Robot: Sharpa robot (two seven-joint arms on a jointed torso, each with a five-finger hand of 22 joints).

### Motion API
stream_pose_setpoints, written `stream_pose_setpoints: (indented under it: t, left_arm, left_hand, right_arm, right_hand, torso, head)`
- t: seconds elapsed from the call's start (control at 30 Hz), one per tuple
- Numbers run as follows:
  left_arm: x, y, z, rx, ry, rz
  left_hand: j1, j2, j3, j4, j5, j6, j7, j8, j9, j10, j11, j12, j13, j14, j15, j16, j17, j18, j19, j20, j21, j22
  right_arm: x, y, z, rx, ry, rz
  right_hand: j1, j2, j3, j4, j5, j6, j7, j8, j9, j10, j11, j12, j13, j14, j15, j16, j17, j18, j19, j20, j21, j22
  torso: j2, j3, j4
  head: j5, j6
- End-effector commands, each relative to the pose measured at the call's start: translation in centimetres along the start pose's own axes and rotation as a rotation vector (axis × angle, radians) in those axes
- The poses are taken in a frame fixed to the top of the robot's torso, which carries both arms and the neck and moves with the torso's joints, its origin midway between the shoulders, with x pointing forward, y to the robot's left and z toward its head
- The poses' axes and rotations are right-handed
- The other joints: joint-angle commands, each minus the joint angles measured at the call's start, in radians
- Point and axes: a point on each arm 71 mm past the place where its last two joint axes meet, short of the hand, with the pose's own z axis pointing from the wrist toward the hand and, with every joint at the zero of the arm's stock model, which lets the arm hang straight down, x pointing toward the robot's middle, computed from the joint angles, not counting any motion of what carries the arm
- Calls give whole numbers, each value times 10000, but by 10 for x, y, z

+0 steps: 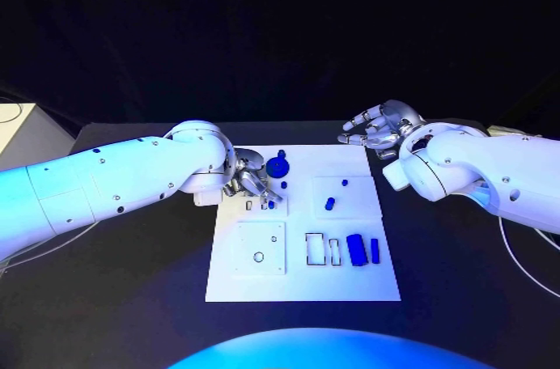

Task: Assemble the parts on the task board

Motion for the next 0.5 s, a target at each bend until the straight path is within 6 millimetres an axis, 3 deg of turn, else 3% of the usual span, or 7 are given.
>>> stream_pose_setpoints:
  t: [0.03, 0.5]
  left_arm:
    - [1, -2, 0, 6, 209, 157]
    - [3, -5, 1, 94, 398, 87]
  left_hand:
    - [36, 81, -60, 6, -24, 22, -52, 52, 28, -5, -71, 31, 1, 634, -93, 51, 1482, -56, 57, -24, 42, 2]
    - [708, 536, 94, -142, -19, -54, -72, 113, 328, -75, -94, 1, -68, 633, -112, 53, 1496, -54, 31, -44, 41, 5]
  right_arm:
    - [2, 0, 0, 30, 205, -73]
    - [3, 0, 2, 99, 318, -109]
  right_hand:
    - [-22, -79, 67, 1, 65, -70, 2, 22, -15, -96, 4, -18, 1454, 818, -55, -43, 1764, 208, 128, -15, -56, 1175]
    - [-43, -77, 74, 8, 62, -75, 4, 28, -14, -100, 7, -22, 1449, 814, -52, -51, 1748, 208, 128, -13, -59, 1174]
  torso:
    - [-2, 2, 5]
    - [4, 5, 9]
  head:
    - [-7, -19]
    - [-25, -71]
